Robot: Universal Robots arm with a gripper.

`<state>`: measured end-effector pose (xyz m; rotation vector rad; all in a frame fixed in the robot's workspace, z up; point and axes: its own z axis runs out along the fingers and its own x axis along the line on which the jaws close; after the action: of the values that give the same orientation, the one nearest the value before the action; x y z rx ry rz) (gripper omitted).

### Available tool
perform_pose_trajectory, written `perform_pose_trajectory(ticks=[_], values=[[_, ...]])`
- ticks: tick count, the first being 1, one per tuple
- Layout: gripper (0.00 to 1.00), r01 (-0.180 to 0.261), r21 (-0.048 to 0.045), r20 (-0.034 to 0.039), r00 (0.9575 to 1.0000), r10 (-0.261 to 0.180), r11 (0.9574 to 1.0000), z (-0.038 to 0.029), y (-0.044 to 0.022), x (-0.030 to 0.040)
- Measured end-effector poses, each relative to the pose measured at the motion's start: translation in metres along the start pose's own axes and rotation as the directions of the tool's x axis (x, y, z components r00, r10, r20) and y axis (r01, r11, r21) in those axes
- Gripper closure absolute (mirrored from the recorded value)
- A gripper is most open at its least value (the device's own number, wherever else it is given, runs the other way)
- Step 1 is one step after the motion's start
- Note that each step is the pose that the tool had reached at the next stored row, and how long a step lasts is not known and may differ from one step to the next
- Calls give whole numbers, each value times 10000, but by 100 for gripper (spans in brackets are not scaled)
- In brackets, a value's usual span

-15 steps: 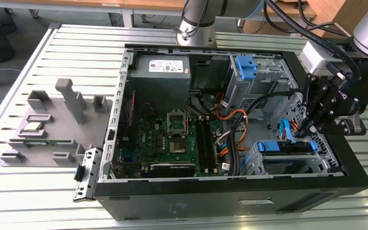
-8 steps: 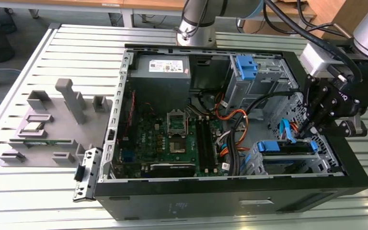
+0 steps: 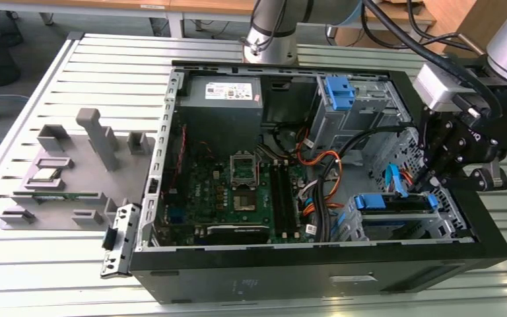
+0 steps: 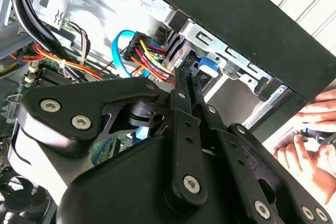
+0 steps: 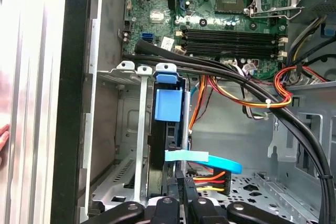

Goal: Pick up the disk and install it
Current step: 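Insert the second disk wire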

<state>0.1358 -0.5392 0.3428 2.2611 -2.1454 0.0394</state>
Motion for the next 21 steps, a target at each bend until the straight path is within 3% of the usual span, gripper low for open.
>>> perform_pose_trajectory(ticks=[7,21], values=[[84,92,104,-15,10000,-92,9999,0,37,8],[84,539,447,-42,9985,-537,9975,38,88,39]])
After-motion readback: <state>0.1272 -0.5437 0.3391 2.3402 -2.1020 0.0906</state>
